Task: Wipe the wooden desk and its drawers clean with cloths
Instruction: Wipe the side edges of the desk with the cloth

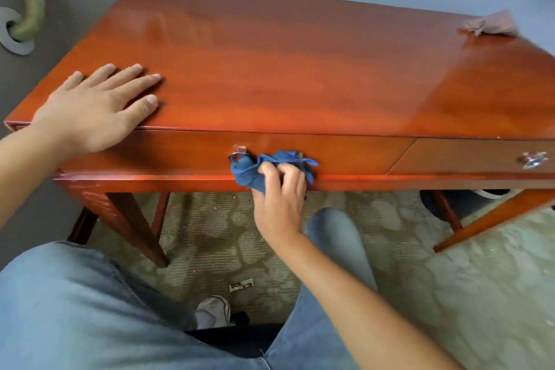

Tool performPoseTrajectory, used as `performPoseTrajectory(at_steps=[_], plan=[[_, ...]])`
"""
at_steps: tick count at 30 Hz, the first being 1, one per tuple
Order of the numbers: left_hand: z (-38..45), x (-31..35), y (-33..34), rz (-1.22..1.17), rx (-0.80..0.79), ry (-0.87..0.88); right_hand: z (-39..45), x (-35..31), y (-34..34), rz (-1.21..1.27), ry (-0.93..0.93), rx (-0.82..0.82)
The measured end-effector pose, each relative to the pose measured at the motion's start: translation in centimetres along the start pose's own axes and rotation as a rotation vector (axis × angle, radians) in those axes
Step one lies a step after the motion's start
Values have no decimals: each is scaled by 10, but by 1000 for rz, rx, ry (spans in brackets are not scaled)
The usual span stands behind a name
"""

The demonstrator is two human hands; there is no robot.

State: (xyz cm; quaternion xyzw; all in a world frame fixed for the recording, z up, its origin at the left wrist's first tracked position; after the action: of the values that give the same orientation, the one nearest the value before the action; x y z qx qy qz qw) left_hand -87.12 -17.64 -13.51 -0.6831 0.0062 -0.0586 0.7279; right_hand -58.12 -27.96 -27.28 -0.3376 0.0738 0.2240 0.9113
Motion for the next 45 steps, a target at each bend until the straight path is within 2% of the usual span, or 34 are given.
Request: performPoseTrajectory(at_steps=[2,3,5,8,9,11,13,15,19,21,23,25,27,29,31,32,33,34,35,36,37,38,40,41,43,45], plan=[[2,-5,2,-25,0,-14,6,19,-18,-84,-193,-103],[3,-6,3,-39,4,-19,5,39,-30,-121,-192,-135],[6,-6,4,-48,14,-26,-1,93,-65,-165,40,-106],[5,-6,4,-27,22,-30,-8,163,-105,-87,564,8],[3,-3,3,-17,17,-31,-9,167,-106,-67,655,23],[-1,1,0,3,9,-32,-7,138,-90,-11,680,56],[-6,3,-3,28,9,-29,-11,77,-55,123,593,54],[-11,3,-5,37,-1,-34,-19,8,-12,268,504,-23],[-22,4,-11,-119,47,-6,-20,-91,51,247,396,-207],[-47,-4,-14,-275,168,37,-23,-117,66,181,252,-338],[-88,-19,-5,-297,412,56,-25,-127,74,185,158,-409],[-136,-38,22,-351,605,-95,-20,-134,75,251,104,-441],[-176,-45,62,-526,588,-336,-8,-145,77,328,35,-448],[-200,-35,98,-856,439,-528,8,-163,78,394,-16,-471],[-206,-16,110,-1283,250,-628,24,-184,74,415,-98,-528],[-203,-6,108,-1493,185,-617,28,-194,70,444,-163,-603],[-198,2,105,-1658,186,-579,30,-204,65,503,-221,-724],[-193,2,102,-1762,253,-569,31,-212,60,558,-278,-868],[-187,-3,99,-1814,351,-608,34,-216,53,571,-378,-993],[-182,-12,96,-1797,442,-661,43,-218,44,532,-523,-1045],[-176,-25,96,-1741,498,-715,58,-218,35,466,-658,-980],[-172,-37,96,-1665,527,-764,78,-216,27,428,-742,-810],[-165,-55,99,-1533,587,-789,126,-205,23,391,-676,-430],[-161,-55,98,-1478,616,-749,146,-200,27,366,-584,-335],[-147,-36,96,-1354,565,-609,168,-198,48,223,-459,-365],[-131,-10,104,-1194,439,-511,162,-204,70,-44,-503,-404]])
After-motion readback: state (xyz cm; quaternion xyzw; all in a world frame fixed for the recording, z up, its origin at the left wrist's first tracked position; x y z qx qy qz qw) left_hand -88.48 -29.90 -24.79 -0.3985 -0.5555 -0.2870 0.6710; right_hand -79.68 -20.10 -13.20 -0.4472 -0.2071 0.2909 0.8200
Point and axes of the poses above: each hand's wrist, its own z-axis towards the middle knuckle, its own y-axis out of the palm, x = y × z, the point moved 3 cm from there along z, towards the middle knuckle, and after that the axes turned 6 degrees about -y, right-handed, at the moved point
